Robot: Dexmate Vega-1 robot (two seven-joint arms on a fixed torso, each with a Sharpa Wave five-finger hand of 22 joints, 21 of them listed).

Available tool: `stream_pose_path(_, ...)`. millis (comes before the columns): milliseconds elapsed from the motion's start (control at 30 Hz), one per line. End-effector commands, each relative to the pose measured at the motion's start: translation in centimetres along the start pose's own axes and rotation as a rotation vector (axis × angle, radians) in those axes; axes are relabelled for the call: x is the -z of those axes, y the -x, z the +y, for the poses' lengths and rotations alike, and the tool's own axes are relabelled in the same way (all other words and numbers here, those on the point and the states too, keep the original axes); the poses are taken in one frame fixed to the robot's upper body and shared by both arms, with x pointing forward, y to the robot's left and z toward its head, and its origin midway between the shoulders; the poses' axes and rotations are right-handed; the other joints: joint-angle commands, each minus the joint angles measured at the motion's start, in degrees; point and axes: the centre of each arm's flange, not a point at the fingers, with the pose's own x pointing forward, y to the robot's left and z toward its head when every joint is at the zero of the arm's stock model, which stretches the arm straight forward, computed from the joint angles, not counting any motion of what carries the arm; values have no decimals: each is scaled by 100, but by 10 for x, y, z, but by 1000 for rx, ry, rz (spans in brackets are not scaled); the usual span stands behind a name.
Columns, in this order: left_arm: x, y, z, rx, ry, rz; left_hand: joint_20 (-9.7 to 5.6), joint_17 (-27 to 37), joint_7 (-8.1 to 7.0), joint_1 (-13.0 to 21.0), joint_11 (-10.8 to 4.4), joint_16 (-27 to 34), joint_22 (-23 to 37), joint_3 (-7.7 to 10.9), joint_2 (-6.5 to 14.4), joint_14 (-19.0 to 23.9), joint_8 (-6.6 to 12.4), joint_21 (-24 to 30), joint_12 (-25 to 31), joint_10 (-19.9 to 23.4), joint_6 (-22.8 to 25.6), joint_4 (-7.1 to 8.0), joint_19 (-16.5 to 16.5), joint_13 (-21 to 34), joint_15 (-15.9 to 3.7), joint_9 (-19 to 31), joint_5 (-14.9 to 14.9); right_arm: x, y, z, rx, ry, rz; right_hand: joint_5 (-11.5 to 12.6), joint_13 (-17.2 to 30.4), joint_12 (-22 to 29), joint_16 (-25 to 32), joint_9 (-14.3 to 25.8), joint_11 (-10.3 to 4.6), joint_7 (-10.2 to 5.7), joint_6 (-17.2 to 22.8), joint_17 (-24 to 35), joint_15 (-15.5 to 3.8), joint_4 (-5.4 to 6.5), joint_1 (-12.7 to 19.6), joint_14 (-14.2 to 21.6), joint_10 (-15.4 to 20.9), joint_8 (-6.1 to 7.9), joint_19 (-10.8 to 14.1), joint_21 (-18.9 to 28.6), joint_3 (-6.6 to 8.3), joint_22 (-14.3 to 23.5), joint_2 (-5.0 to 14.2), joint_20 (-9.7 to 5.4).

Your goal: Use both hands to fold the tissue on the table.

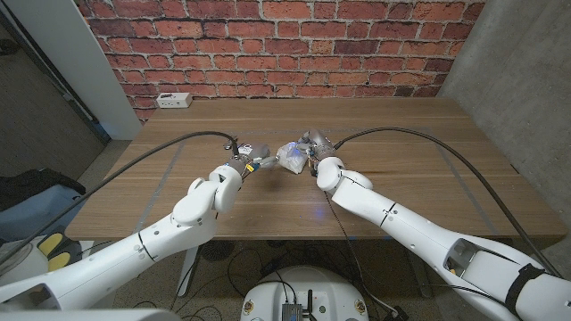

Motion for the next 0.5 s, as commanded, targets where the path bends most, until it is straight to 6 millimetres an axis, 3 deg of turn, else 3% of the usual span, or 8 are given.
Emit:
stream_pose_path(33,2,26,19,-355,147,-152,-22,172,46,96,11,167,72,-56,118,142,53,116,114,135,74,-15,101,125,20,61,43,-5,-4,7,-87,92,-8,-50,-61,-188,-170,-79,74,-212,-294,-5,-232,123,-266,-215,-373,-224,-155,61,-51,3,-46,91)
stream_pose_path(100,1,26,18,-350,154,-171,-4,245,55,112,20,201,85,-86,111,100,56,120,137,118,62,-21,37,176,31,82,42,-6,-4,8,-100,102,-6,-87,-97,-285,-245,-133,138,-267,-485,-14,-177,201,-480,-328,-543,-352,-256,56,-146,-12,-134,149)
stream_pose_path(200,2,26,18,-347,174,-195,8,327,72,123,31,209,96,-120,103,-9,38,124,145,33,-2,-19,-47,244,41,108,43,-5,-4,9,-113,112,2,-107,-134,-403,-329,-189,141,-321,-747,-29,-156,221,-592,-454,-758,-514,-356,46,-181,-29,-171,173)
stream_pose_path(267,2,25,17,-337,177,-200,24,343,70,120,52,200,101,-131,74,-44,4,124,143,-25,-93,-22,-96,280,26,119,46,-4,-5,9,-117,108,4,-123,-168,-507,-422,-249,146,-391,-1038,-69,-91,222,-667,-574,-943,-695,-418,47,-197,-44,-200,196)
stream_pose_path(367,5,21,16,-297,180,-201,45,347,-4,113,68,78,115,-123,6,-257,-193,160,91,-347,-464,-35,-194,394,19,79,61,-4,-5,10,-116,115,2,-143,-200,-593,-485,-307,177,-484,-1310,-88,-65,262,-798,-685,-1083,-869,-502,35,-254,-60,-225,201)
stream_pose_path(433,6,18,16,-255,169,-197,59,271,-242,113,35,-155,114,-93,-65,-574,-420,180,5,-706,-840,-78,-341,468,23,1,69,-3,-5,10,-120,124,-1,-167,-222,-636,-557,-347,176,-523,-1410,-127,-20,309,-943,-795,-1141,-957,-580,16,-335,-73,-284,229)
stream_pose_path(500,7,15,15,-215,147,-179,74,100,-341,78,32,-389,86,-85,-149,-836,-594,153,-164,-1052,-1136,-117,-541,485,77,-80,66,-4,-5,10,-124,130,2,-173,-236,-669,-598,-373,170,-527,-1482,-146,0,334,-1024,-867,-1193,-1016,-638,-1,-380,-82,-307,241)
